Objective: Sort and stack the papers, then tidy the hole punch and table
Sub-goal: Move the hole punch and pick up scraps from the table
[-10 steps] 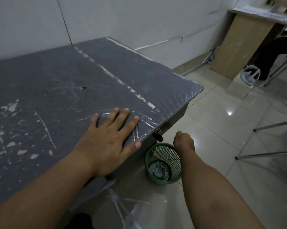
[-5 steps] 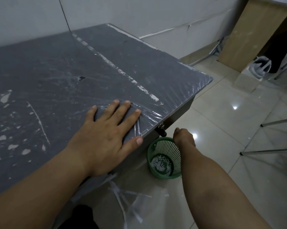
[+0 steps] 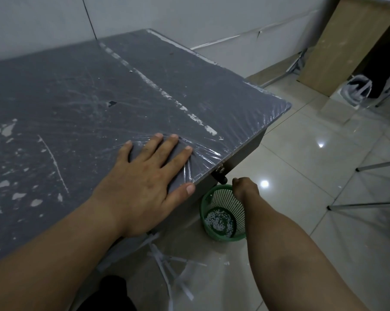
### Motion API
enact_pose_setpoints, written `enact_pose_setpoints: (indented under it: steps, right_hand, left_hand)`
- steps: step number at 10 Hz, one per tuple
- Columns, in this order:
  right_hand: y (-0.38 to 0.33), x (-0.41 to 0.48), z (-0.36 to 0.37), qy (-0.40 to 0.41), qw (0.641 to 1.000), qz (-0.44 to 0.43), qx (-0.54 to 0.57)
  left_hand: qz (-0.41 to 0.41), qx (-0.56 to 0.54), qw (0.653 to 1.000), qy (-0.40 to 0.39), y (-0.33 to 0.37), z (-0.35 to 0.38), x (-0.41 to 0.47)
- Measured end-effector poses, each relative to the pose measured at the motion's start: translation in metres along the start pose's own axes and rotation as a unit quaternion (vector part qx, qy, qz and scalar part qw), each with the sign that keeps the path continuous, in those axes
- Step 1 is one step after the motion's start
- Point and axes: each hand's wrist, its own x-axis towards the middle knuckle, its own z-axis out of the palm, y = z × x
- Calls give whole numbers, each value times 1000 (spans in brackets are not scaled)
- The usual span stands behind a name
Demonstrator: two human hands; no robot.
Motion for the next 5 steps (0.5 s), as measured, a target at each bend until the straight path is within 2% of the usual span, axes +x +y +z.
enact_pose_setpoints:
  steps: [1,5]
  right_hand:
    - [1,-2,1,5,1000,5,26]
    - [0,-13,1,5,999,30,12]
  left_hand:
    - [0,-6,1000,-1,0,0,0]
    - [-3,-8,1000,-1,2,0,3]
